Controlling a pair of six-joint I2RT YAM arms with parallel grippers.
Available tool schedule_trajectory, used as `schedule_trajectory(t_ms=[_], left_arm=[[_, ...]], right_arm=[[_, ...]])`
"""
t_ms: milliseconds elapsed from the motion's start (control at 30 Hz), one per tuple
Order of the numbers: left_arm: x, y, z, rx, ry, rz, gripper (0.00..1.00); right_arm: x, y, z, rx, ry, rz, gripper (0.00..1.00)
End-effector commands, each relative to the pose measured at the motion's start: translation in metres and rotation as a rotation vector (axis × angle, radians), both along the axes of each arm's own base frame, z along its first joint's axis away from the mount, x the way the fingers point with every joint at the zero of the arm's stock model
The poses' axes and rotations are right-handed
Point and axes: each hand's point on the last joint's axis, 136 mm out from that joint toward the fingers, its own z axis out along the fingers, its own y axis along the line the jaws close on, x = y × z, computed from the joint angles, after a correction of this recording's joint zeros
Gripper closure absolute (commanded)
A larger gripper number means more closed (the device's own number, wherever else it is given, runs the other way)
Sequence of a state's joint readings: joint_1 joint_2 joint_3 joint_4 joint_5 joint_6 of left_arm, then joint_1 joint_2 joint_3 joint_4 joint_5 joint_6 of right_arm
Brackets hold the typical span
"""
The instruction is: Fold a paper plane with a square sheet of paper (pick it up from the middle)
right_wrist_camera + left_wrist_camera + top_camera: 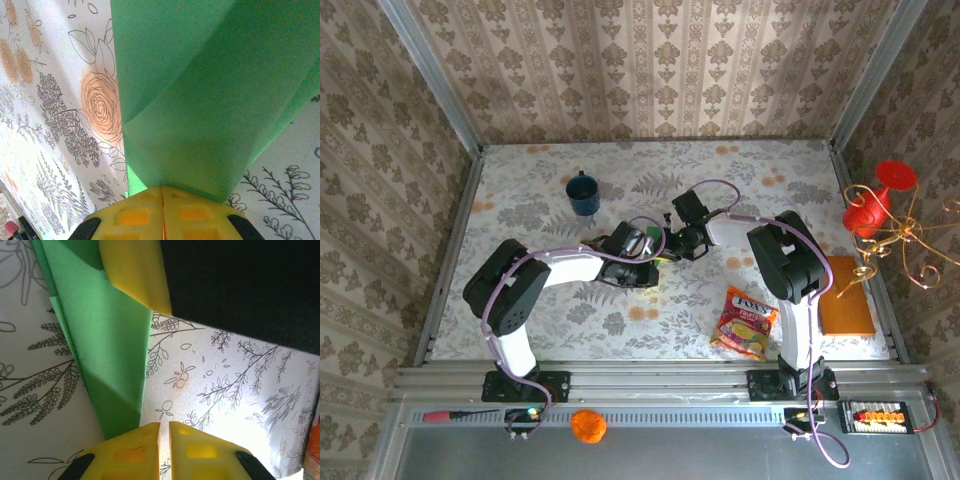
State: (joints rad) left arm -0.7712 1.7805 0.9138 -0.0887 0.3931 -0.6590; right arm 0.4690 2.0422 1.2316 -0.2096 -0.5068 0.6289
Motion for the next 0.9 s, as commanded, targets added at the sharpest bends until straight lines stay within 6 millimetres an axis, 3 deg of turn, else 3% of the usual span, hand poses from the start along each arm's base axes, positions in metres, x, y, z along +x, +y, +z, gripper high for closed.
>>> schedule_trajectory(t_ms=[0,667,733,867], left_arm=[[-0.039,0.016,-0.017,0.071,0.137,-0.02,0.87],[-0.068,0.026,-0.024,0.099,0.182,-0.03,0.87],[-0.064,0.025,-0.014,0.081,0.156,-0.024,0.87],[-0.034,0.019,0.031,0.008,0.015,0.011,0.86]], right_arm=[[-0.021,-0.041,-0.066,-0.219,0.13,-0.069,0.92],[-0.022,-0.044,-0.068,-0.224,0.138,-0.085,0.92],[-0.022,-0.045,-0.068,-0.224,0.136,-0.085,0.92],[-0.022,-0.044,-0.067,-0.22,0.134,-0.086,0.92]])
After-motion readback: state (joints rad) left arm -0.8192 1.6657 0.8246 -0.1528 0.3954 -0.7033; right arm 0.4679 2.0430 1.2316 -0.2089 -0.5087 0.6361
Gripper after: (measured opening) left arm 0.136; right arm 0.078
